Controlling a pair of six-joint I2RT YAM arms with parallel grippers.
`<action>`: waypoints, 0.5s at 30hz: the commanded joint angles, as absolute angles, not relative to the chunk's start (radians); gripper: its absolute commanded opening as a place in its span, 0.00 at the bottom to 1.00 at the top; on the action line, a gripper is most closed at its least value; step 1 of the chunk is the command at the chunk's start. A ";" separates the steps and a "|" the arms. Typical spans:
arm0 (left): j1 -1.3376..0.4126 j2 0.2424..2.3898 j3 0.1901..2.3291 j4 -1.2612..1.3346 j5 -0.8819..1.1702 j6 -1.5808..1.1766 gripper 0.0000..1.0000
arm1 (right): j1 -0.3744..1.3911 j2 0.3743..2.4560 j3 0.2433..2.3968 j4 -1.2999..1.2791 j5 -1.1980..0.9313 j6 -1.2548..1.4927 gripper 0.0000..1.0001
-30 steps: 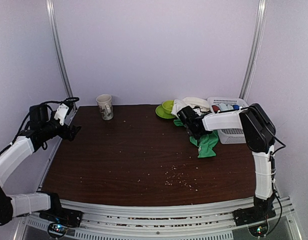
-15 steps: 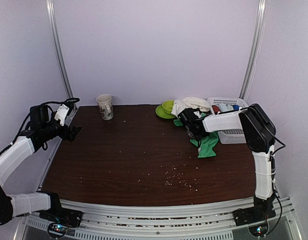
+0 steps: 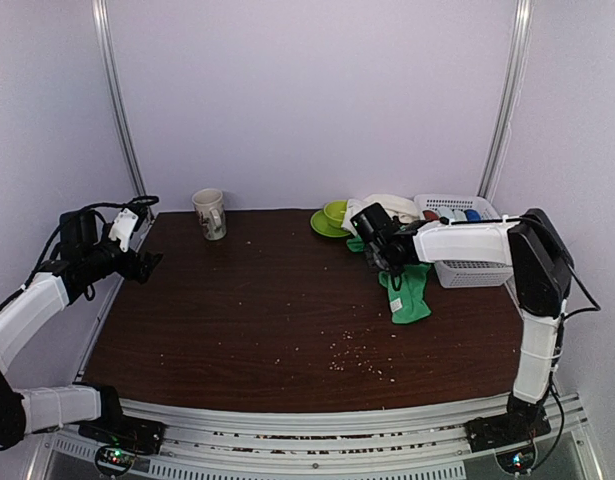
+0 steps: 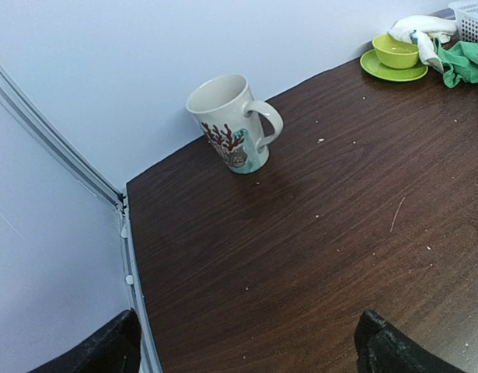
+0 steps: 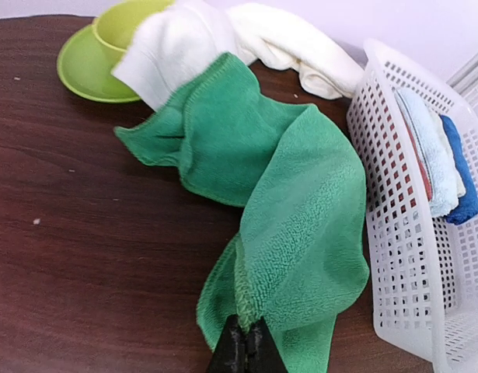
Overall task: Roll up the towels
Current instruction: Pick up the towel from the towel pile.
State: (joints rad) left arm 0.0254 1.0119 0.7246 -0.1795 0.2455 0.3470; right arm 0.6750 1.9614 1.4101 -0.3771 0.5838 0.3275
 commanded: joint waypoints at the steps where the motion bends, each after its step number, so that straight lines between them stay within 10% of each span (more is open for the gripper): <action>1: 0.030 1.009 0.714 -0.124 0.255 0.360 0.98 | 0.735 1.839 1.381 -0.357 0.490 0.262 0.00; 15: 0.023 0.999 0.759 -0.150 0.448 0.393 0.98 | 1.063 1.593 1.491 -0.332 0.119 0.090 0.00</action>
